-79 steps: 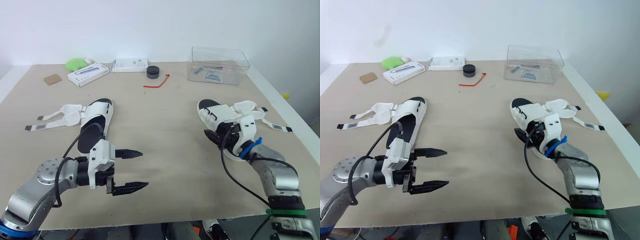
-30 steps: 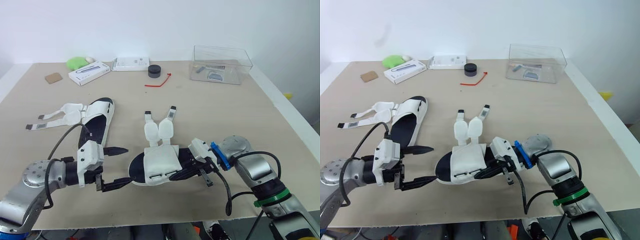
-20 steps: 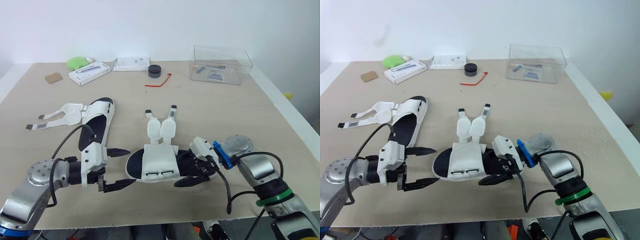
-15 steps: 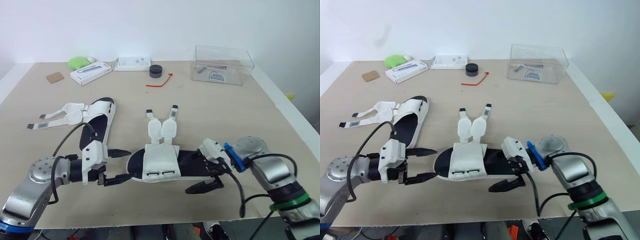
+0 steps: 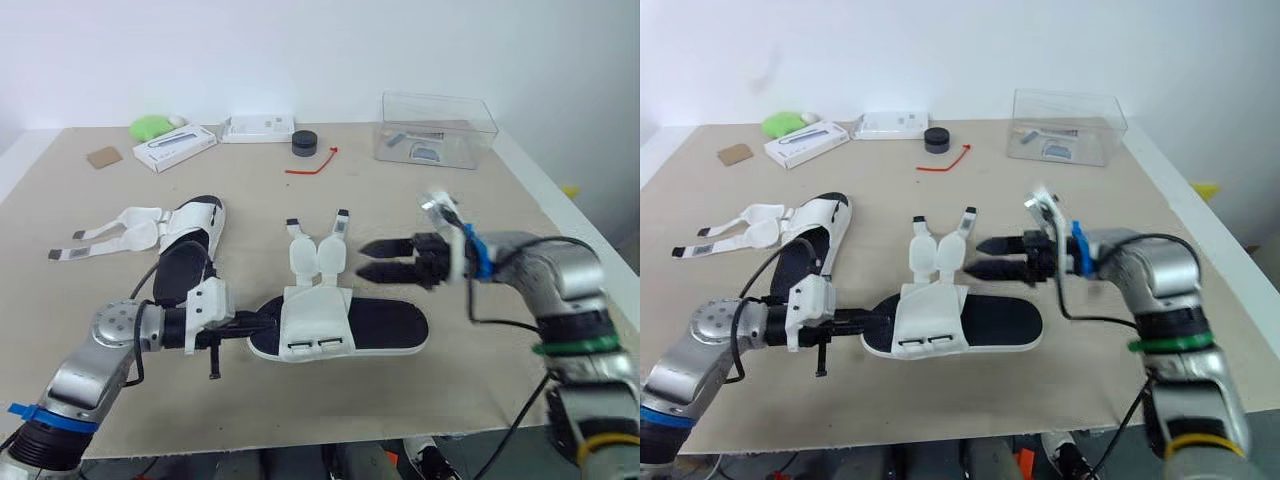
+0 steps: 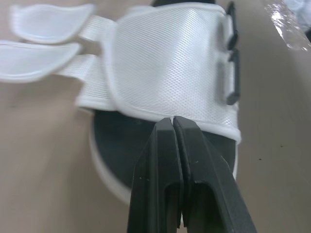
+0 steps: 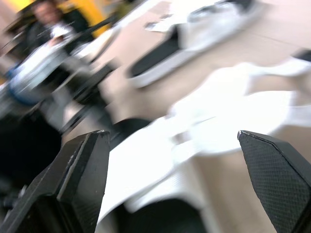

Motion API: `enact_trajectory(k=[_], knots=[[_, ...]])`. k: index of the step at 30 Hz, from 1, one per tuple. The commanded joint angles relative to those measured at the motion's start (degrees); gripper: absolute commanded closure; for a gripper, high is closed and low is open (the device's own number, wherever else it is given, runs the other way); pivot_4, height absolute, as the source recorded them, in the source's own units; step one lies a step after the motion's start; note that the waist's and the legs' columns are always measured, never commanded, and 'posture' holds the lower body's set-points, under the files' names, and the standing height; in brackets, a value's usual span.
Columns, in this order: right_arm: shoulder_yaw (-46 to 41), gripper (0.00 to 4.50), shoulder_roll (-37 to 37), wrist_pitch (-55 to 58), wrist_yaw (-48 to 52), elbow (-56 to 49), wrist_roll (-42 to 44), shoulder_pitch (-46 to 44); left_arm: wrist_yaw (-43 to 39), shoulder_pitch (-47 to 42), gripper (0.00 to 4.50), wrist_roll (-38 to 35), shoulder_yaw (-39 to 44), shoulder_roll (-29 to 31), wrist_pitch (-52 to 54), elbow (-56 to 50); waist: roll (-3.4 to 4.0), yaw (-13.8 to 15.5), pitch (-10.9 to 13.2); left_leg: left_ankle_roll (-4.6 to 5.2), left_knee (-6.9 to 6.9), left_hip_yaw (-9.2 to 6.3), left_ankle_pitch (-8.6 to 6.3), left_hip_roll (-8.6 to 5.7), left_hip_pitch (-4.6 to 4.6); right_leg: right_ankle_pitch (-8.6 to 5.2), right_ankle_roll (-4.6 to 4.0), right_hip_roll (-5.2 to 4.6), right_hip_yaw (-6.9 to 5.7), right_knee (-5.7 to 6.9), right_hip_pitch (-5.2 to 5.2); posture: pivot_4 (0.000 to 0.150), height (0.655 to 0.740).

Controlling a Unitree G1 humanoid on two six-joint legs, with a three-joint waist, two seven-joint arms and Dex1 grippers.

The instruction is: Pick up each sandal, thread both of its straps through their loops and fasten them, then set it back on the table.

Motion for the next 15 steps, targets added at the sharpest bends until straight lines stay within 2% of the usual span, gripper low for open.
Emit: enact_trajectory(k=[1, 8, 15], knots=[[-0.1, 0.00, 2.1, 7.5, -5.1, 7.3, -1.5, -4.9, -1.2, -0.6, 4.43, 1.0, -0.1, 0.5, -2.3, 0.2, 0.01, 0.0, 0.0, 0.01, 0.00, 0.00, -0.01, -0.01, -0.14, 0.00, 0.00, -0.04, 0.01, 0.00, -0.11, 0.150, 0.7400], [-1.8, 0.00, 6.7, 12.9, -5.8, 18.7, -1.2, -11.6, -2.2, -0.5, 4.43, 1.9, 0.3, 0.9, -3.8, 1.0, 0.02, 0.0, 0.0, 0.09, 0.08, 0.06, -0.06, -0.13, -0.82, 0.08, 0.25, -0.38, 0.04, -0.01, -0.71, 0.150, 0.7400], [-7.0, 0.00, 12.9, 6.0, -10.7, 37.5, -4.3, -20.8, -2.2, 0.5, 4.43, 2.2, 0.4, 1.1, -4.6, 0.4, 0.03, -0.1, 0.0, 0.06, 0.10, 0.06, -0.03, -0.11, -0.85, 0.15, 0.21, -0.35, 0.02, 0.02, -0.76, 0.150, 0.7400]])
